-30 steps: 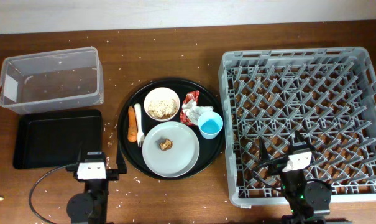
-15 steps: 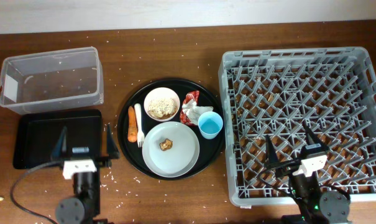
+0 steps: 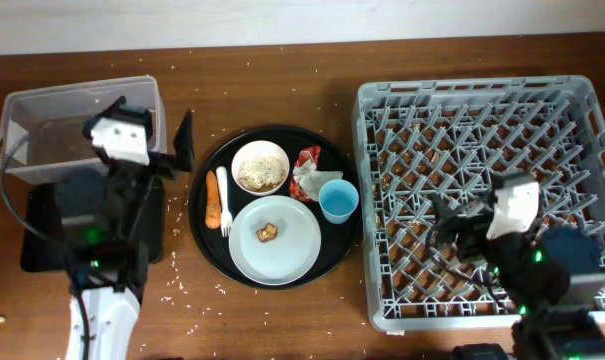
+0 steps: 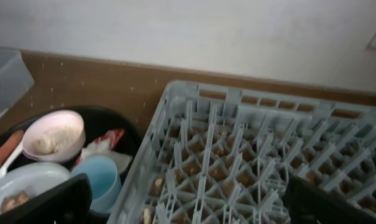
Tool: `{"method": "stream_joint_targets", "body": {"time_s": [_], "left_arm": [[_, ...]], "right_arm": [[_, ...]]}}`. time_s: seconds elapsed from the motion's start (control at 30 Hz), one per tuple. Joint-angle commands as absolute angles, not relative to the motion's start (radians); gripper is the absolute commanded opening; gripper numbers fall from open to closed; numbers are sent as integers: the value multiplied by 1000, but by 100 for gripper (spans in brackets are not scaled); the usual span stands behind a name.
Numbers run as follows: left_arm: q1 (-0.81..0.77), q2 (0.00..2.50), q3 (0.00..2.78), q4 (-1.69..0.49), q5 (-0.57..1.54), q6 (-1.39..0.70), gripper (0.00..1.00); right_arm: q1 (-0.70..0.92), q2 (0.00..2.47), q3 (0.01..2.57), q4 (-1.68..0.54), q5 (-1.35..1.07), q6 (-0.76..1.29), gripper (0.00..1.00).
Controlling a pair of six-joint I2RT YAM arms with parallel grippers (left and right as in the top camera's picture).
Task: Sort waste into correct bins and load items into the dishwasher rack
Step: 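Reach the left gripper to the pink rice bowl and grasp its rim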
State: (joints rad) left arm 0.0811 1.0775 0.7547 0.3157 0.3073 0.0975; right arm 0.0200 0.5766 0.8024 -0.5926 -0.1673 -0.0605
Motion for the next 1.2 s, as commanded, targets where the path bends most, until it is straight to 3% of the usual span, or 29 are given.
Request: {"method": "stream_joint_targets", "body": {"time_s": [0.0, 0.17, 0.37, 0.6, 0.83, 0.93, 1.03, 1.1, 1.17], "left_arm": [[81, 1132, 934, 142, 353, 107, 99], [81, 1265, 1271, -297, 352, 107, 99], [82, 1371, 1381, -565, 370, 107, 99], [62, 1392, 1381, -633, 453, 103, 99], [-237, 1633, 1557, -740, 188, 33, 99], [-299, 1754, 1574, -752, 196, 34, 84], [-346, 1835, 1573, -752, 204, 35, 79], [-371, 1882, 1573, -750, 204, 35, 59], [-385, 1924, 1573, -750, 197, 34, 52]], "right_arm": [[13, 705, 954, -684, -181, -64, 98], [13, 875, 1094, -770, -203, -64, 98], [13, 992, 1128, -719, -492, -63, 98], [13, 1050, 1128, -726, -670, -64, 98], [13, 1050, 1128, -767, -590, -64, 99], [13, 1050, 1128, -809, -564, -64, 99], [13, 1050, 1128, -823, -564, -64, 97], [13, 1050, 1128, -834, -564, -64, 92], [13, 1052, 1128, -837, -564, -64, 89]]}}
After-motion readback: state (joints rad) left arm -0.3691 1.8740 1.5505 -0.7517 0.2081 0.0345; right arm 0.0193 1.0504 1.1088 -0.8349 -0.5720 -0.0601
